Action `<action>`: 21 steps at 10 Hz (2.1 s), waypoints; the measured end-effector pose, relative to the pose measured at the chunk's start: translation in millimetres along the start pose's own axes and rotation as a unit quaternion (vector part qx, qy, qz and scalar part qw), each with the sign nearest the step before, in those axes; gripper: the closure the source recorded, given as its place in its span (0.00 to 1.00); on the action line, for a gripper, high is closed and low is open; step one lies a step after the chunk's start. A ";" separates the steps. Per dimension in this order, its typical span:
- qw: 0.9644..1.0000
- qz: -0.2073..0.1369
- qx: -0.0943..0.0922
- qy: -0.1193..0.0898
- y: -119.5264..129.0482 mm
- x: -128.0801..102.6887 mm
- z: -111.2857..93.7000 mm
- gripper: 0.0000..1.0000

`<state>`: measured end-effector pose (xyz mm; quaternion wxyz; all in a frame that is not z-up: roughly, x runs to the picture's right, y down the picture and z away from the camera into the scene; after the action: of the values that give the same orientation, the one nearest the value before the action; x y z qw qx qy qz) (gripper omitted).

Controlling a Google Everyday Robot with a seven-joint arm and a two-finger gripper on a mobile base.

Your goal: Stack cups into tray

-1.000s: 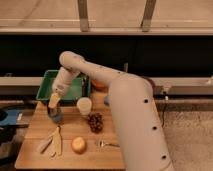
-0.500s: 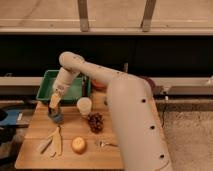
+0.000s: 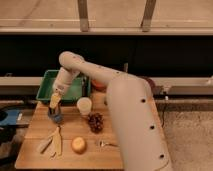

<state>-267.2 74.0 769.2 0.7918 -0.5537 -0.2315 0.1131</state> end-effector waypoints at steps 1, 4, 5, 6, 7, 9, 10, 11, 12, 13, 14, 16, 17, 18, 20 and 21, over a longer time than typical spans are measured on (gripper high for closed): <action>1.000 0.000 0.000 0.000 0.1 -0.1 0.0 0.38; 1.000 -0.001 0.003 -0.003 0.8 -0.1 -0.7 0.38; 1.000 -0.003 0.008 -0.004 1.9 -0.4 -2.8 0.38; 1.000 -0.007 0.020 -0.008 4.9 -2.5 -10.6 0.38; 0.999 -0.007 0.047 -0.014 6.8 -4.4 -29.4 0.38; 0.995 -0.006 0.100 -0.021 9.7 -7.2 -65.3 0.38; 0.990 -0.005 0.139 -0.026 10.2 -7.6 -90.5 0.38; 0.984 -0.003 0.177 -0.030 8.6 -4.4 -112.5 0.38; 0.979 -0.001 0.200 -0.032 7.8 -0.8 -125.2 0.38; 0.976 0.000 0.214 -0.034 7.7 1.4 -133.6 0.38; 0.976 0.003 0.216 -0.035 7.0 4.6 -133.1 0.38; 0.977 0.007 0.209 -0.035 5.3 7.8 -122.9 0.38; 0.980 0.012 0.197 -0.034 3.5 12.6 -113.4 0.38; 0.984 0.019 0.177 -0.030 2.7 17.7 -98.2 0.38; 0.988 0.024 0.151 -0.028 4.4 20.6 -78.7 0.38; 0.990 0.028 0.134 -0.027 6.1 23.7 -66.9 0.38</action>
<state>-213.2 31.3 750.5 0.8486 -0.4460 -0.2200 0.1803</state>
